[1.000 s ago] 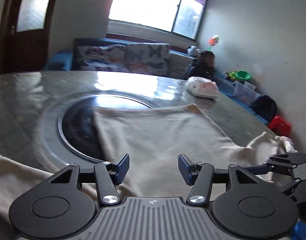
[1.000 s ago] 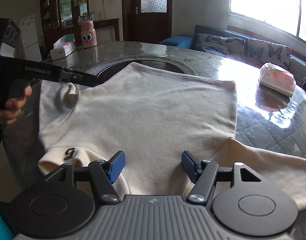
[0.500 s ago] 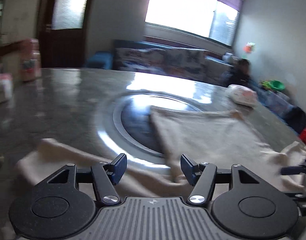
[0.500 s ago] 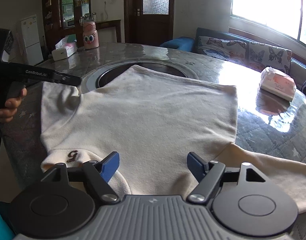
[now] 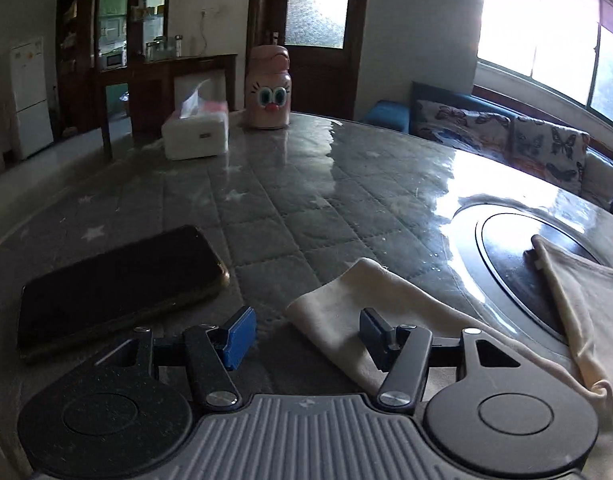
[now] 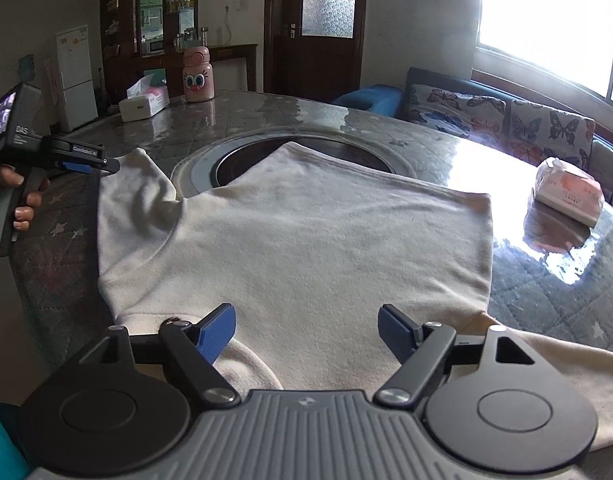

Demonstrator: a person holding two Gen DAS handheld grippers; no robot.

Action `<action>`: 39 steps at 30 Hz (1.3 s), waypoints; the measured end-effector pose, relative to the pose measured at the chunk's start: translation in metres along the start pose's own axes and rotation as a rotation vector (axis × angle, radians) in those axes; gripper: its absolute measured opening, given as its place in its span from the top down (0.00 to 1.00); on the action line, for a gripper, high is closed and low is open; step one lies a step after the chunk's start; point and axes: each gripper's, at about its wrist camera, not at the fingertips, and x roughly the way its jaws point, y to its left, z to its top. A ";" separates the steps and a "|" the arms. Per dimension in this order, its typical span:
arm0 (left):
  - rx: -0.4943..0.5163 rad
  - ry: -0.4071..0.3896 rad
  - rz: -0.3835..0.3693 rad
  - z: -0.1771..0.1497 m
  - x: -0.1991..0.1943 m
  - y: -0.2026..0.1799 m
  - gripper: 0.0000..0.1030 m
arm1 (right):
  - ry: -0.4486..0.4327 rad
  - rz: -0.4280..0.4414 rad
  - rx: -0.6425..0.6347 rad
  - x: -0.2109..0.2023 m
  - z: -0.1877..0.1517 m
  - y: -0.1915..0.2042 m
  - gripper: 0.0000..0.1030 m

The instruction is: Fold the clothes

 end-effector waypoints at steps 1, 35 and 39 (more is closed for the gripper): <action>0.005 -0.003 -0.002 0.001 0.001 -0.001 0.46 | -0.001 -0.001 0.000 0.000 0.000 0.000 0.22; 0.226 0.029 -0.971 -0.023 -0.123 -0.180 0.81 | -0.061 -0.013 0.279 -0.018 -0.015 -0.046 0.50; 0.358 0.009 -0.904 -0.038 -0.122 -0.171 0.78 | -0.061 -0.010 0.282 -0.018 -0.016 -0.048 0.50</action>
